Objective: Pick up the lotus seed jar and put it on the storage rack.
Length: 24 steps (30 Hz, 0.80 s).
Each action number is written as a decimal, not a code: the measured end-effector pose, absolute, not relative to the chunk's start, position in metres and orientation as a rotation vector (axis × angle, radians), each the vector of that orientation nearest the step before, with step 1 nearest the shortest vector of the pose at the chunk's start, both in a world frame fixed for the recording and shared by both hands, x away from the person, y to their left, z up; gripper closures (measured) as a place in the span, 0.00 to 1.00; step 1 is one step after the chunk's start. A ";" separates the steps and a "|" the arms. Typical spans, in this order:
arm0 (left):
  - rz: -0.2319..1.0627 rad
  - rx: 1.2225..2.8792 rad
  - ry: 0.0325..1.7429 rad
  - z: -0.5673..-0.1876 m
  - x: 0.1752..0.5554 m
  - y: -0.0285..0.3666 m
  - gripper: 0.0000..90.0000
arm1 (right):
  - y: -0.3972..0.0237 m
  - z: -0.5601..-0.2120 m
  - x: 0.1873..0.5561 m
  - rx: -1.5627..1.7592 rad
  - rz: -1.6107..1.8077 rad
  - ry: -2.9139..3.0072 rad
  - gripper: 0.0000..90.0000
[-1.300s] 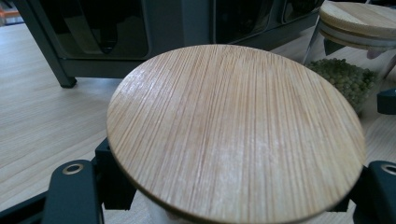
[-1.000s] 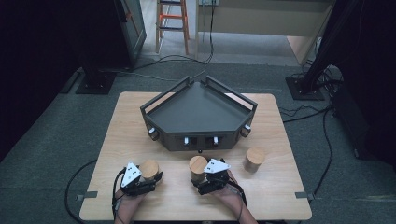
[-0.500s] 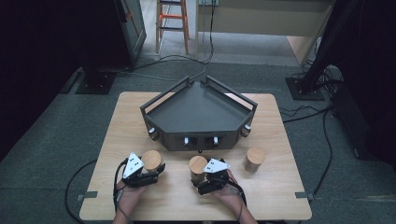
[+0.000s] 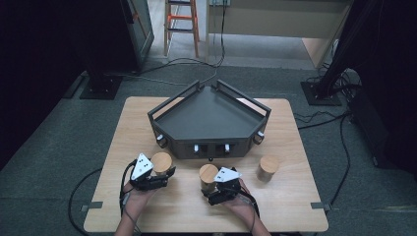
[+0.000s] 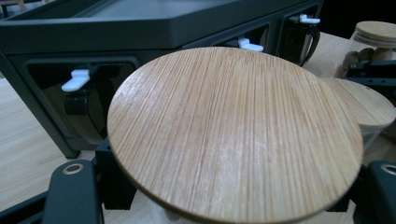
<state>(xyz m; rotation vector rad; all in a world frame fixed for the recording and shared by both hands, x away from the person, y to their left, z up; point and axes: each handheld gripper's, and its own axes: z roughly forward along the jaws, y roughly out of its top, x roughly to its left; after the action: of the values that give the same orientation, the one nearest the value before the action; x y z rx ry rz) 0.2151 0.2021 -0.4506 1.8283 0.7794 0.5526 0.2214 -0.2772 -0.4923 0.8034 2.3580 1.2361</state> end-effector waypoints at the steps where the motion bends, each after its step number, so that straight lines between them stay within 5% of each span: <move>1: 0.551 1.828 0.782 -0.449 0.217 0.202 0.28 | -0.277 -0.492 0.221 0.803 1.236 2.359 0.01; 24: 0.567 1.820 0.763 -0.429 0.230 0.201 0.28 | -0.276 -0.492 0.221 0.802 1.229 2.358 0.03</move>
<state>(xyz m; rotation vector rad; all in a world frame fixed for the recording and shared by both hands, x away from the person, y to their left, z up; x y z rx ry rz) 0.2303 0.2007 -0.4286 1.8204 0.7630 0.5674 0.2208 -0.2763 -0.4920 0.8025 2.3581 1.2292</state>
